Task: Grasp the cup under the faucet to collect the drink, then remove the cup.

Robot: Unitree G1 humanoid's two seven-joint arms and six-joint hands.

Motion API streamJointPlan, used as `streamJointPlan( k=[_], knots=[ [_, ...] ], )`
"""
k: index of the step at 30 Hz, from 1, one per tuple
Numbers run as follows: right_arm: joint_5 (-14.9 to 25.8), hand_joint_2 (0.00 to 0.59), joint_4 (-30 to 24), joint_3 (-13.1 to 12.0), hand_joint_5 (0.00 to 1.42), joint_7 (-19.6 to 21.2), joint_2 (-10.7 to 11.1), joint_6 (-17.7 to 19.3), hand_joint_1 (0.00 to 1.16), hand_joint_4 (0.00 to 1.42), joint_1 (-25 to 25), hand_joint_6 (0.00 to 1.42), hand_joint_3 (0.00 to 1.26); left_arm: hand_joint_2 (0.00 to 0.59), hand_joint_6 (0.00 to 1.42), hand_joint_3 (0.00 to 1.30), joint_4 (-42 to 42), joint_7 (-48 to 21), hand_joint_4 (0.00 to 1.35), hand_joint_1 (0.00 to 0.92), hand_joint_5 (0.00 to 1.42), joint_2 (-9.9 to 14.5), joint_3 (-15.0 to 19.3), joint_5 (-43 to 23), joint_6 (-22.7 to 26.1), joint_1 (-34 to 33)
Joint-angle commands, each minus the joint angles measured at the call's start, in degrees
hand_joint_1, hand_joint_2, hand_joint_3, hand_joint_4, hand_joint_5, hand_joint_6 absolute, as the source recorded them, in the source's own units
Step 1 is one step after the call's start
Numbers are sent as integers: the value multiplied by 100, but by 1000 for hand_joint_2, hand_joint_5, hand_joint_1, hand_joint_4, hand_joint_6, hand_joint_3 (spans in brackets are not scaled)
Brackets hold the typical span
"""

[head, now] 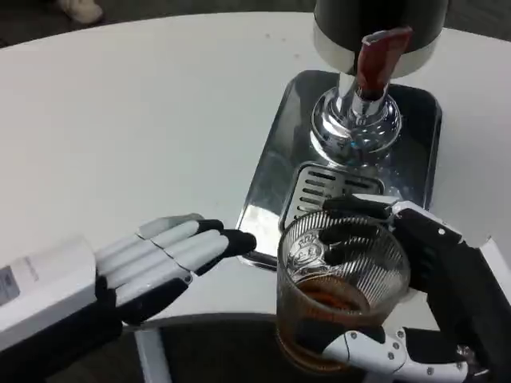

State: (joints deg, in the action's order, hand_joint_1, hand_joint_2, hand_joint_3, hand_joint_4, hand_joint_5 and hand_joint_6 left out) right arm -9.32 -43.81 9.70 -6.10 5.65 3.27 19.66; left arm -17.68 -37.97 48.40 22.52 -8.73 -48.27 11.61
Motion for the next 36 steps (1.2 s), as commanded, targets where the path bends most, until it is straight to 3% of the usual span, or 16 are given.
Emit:
streamJointPlan(
  k=[1,22,36],
  knots=[
    [168,144,-319,84,938,-72,37,-6,944,814,174,843,768,90,0,0,-195,-84,0,0,0,64,98,-81,-184,211],
    [476,152,-935,18,938,-327,311,-460,936,814,310,843,768,90,0,0,-275,-281,0,0,0,337,580,-63,-844,960],
    [339,153,-738,368,938,-361,295,-750,935,814,-273,851,768,90,0,0,-181,-272,0,0,0,317,1059,-189,-986,1388]
  ],
)
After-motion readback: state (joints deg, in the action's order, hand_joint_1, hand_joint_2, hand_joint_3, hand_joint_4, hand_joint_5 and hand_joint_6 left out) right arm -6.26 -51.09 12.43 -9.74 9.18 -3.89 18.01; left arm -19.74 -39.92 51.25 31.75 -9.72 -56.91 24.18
